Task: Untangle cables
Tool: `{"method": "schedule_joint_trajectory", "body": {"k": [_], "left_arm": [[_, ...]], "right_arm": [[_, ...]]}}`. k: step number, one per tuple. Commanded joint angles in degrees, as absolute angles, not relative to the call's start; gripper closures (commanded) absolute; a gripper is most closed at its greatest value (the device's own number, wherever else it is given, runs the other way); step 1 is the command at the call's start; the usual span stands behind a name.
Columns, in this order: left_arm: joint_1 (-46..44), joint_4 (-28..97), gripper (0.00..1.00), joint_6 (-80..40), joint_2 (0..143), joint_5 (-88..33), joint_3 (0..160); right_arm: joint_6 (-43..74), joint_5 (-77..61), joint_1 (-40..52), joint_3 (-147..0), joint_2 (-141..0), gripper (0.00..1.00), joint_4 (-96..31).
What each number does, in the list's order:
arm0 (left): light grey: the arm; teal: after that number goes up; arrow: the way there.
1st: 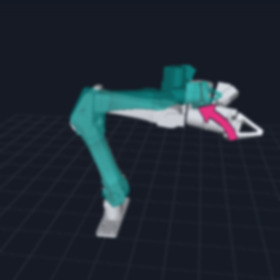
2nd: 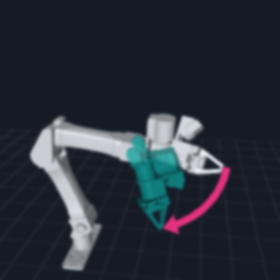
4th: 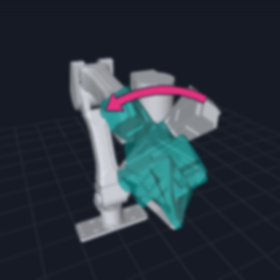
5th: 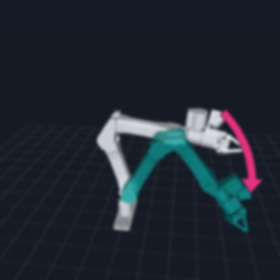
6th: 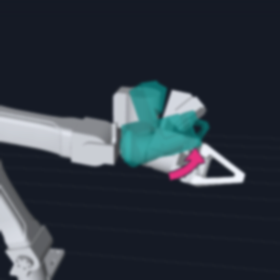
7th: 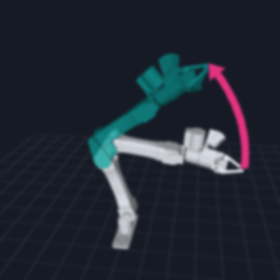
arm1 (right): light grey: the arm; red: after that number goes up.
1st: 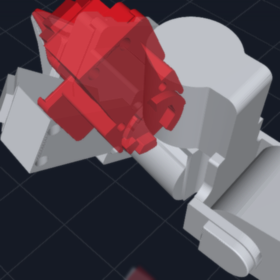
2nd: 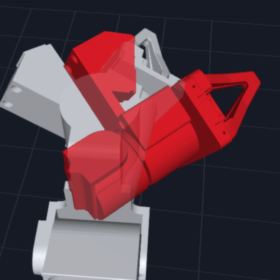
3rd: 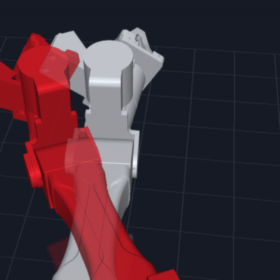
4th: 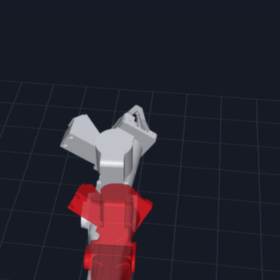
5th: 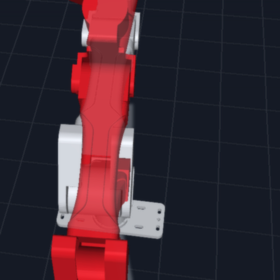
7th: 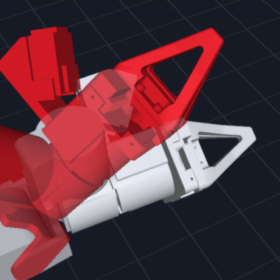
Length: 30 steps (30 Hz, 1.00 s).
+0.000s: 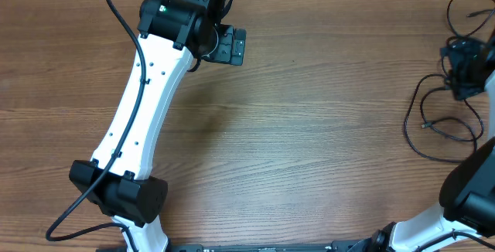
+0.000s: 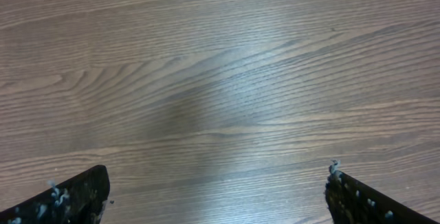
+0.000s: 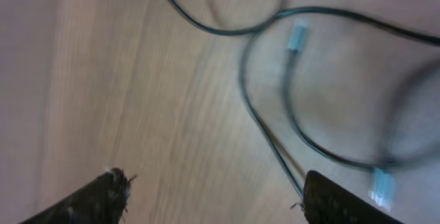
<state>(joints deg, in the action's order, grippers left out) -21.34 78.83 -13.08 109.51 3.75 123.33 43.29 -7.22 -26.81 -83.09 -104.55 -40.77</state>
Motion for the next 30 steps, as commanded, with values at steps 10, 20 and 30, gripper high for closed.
{"method": "schedule_joint_trajectory", "body": {"k": [10, 20, 30], "left_arm": [[-21.04, 80.71, 0.00, -12.45, 109.27, 2.90, 124.62], [-21.04, 82.56, 0.00, -12.45, 109.27, 2.90, 124.62], [-21.04, 83.00, 0.00, -13.43, 109.27, 2.85, 124.62]], "right_arm": [[36.51, -6.79, -18.46, -69.58, -106.30, 0.12, -12.34], [36.16, 2.11, -16.82, -69.58, -115.37, 0.96, -15.31], [43.53, 7.99, -24.56, -69.58, -115.92, 0.96, -30.13]]}}
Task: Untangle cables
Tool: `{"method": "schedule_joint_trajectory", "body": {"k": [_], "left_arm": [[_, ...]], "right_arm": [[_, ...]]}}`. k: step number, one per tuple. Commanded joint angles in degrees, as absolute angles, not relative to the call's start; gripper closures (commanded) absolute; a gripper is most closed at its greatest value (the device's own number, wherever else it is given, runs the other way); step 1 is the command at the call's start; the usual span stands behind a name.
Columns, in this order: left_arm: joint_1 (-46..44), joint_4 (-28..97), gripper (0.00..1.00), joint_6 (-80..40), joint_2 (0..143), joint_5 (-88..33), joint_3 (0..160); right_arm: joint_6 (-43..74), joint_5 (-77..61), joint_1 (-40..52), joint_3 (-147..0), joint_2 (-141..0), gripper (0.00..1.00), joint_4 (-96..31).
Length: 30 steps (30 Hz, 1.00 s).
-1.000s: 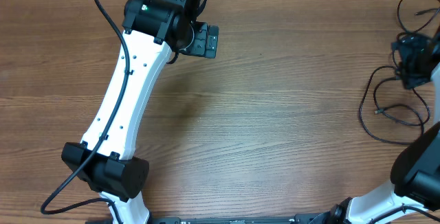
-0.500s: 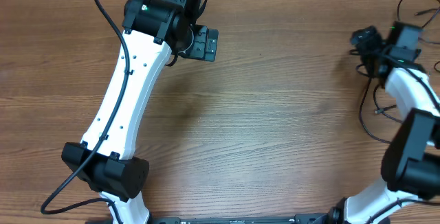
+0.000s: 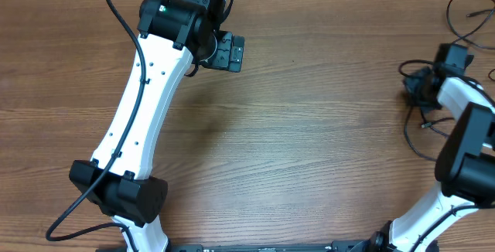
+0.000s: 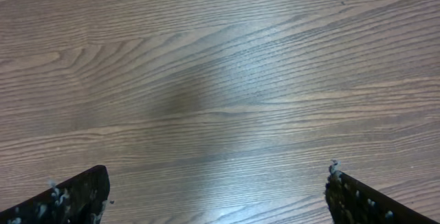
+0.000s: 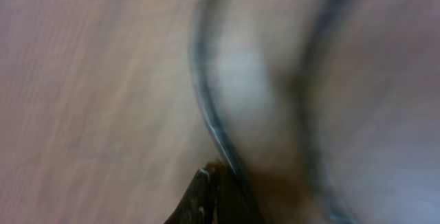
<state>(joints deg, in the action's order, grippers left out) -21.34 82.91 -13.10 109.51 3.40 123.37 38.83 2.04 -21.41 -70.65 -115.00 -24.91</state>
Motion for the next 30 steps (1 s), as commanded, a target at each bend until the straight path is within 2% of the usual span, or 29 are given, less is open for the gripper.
{"method": "schedule_joint_trajectory", "body": {"k": [1, 11, 20, 30], "left_arm": [[-21.04, 83.18, 0.00, -13.78, 109.27, 2.85, 124.62], [-21.04, 83.79, 0.00, -13.74, 109.27, 2.92, 124.62], [-21.04, 83.77, 0.00, -13.69, 109.27, 2.96, 124.62], [-21.02, 83.55, 0.00, -13.69, 109.30, 2.96, 124.62]], "right_arm": [[43.70, 8.19, -25.39, -69.58, -115.92, 0.96, -31.22], [43.70, 12.01, -30.92, -69.52, -115.92, 0.96, -34.13], [43.51, 12.93, -31.90, -69.52, -115.92, 0.96, -33.08], [43.48, -6.87, -27.55, -71.22, -110.08, 0.96, -31.22]]}}
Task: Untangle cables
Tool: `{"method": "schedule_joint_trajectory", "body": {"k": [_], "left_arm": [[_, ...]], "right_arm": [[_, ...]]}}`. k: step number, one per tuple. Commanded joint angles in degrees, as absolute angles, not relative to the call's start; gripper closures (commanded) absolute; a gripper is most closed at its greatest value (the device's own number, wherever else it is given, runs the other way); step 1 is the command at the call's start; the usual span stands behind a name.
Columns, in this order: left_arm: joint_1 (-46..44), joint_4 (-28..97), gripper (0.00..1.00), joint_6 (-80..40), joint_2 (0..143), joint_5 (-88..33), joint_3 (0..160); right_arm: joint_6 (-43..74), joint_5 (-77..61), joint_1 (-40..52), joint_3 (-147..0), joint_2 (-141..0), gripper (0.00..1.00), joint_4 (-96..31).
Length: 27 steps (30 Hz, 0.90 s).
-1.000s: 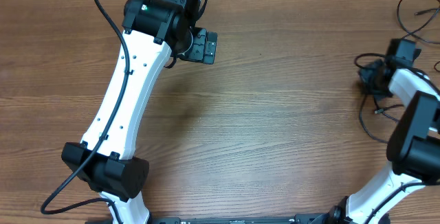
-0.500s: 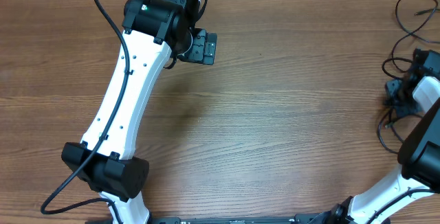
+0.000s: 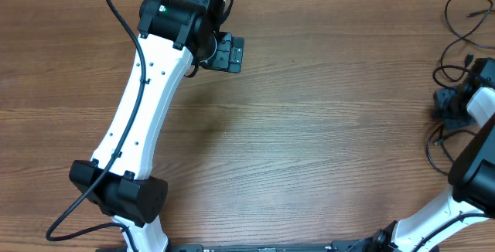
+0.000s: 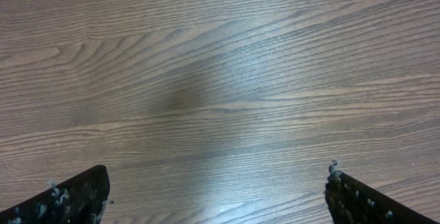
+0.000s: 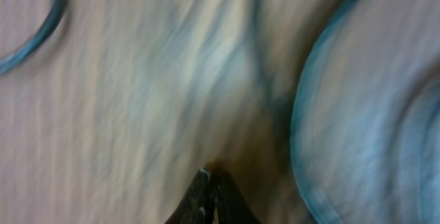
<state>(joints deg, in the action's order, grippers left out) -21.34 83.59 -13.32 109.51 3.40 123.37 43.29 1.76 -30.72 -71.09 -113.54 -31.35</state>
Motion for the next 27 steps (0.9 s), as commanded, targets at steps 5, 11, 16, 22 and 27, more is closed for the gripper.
{"method": "schedule_joint_trajectory", "body": {"k": [5, 11, 16, 22, 27], "left_arm": [[-21.04, 83.33, 0.00, -13.69, 109.30, 2.96, 124.62], [-21.04, 81.95, 0.00, -13.67, 109.30, 2.96, 124.62], [-21.04, 81.21, 0.00, -13.65, 109.30, 2.96, 124.62], [-21.04, 82.06, 0.00, -13.67, 109.32, 2.96, 124.62], [-21.04, 82.56, 0.00, -13.69, 109.34, 2.94, 124.62]], "right_arm": [[43.55, -6.94, -22.83, -71.22, -106.54, 0.96, -33.50], [64.88, 1.26, -19.38, -70.83, -106.74, 0.96, -47.11], [82.83, 7.66, -19.66, -70.83, -106.74, 0.96, -55.16], [99.26, 14.57, -20.01, -70.83, -106.74, 0.96, -62.22], [101.27, 16.86, -20.38, -69.54, -106.74, 0.96, -62.08]]}}
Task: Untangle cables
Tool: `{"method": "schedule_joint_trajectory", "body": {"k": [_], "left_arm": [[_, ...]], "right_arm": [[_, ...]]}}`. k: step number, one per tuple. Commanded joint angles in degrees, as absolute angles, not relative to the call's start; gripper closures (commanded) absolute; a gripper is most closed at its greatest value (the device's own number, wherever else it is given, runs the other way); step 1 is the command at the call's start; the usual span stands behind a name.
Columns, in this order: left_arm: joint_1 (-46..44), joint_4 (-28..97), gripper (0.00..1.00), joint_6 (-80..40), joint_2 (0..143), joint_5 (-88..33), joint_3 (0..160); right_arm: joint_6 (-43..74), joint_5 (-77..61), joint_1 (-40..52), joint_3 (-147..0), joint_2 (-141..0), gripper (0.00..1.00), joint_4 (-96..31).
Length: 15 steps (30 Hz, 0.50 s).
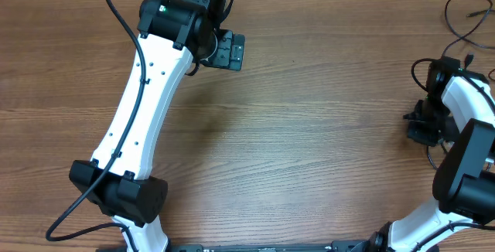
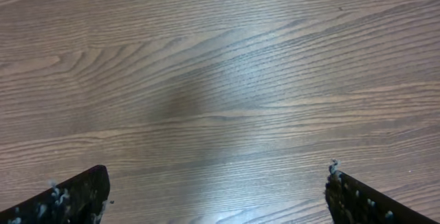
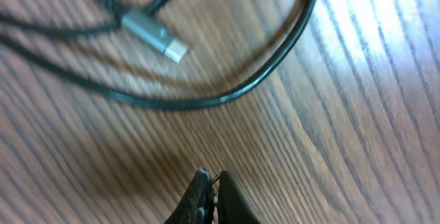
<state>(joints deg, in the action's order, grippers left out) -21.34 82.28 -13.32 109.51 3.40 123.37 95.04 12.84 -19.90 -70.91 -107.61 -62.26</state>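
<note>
Thin black cables lie tangled at the table's right edge: a strand at the far corner [image 1: 462,11], a small loop [image 1: 423,66] beside my right arm, and a piece [image 1: 433,157] below it. My right gripper [image 1: 422,126] is shut, low over the wood. In the right wrist view its tips [image 3: 213,183] are pressed together, and no cable shows between them. A black cable curve [image 3: 227,99] and a silver plug [image 3: 155,36] lie just ahead. My left gripper [image 1: 230,49] hangs open over bare wood at the far middle, and its fingers [image 2: 75,196] are wide apart.
The left arm [image 1: 143,97] stretches diagonally across the left half of the wooden table [image 1: 309,128]. The right arm [image 1: 468,159] stands at the right edge among the cables. The left wrist view holds only wood grain.
My right gripper, still shut, has moved left and toward the front, from beside the right edge to further in on the table. The small cable loop now lies further left. The left arm is unchanged.
My right gripper was open above the cable loops at the right edge. Then it was shut further left with a cable running to its tips. It stood back at the edge, and now stands lower and leftward, the cables rearranged. My left gripper stayed open throughout.
</note>
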Motion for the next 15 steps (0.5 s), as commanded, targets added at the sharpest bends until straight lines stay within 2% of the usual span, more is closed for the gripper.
{"method": "schedule_joint_trajectory", "body": {"k": [1, 15], "left_arm": [[-21.04, 82.74, 0.00, -13.69, 109.34, 2.94, 124.60], [-21.04, 83.81, 0.00, -13.72, 109.38, 2.94, 124.60]], "right_arm": [[102.28, 17.91, -20.51, -69.04, -106.74, 0.96, -62.08], [113.12, 20.53, -30.06, -56.90, -106.74, 0.96, -54.85]]}}
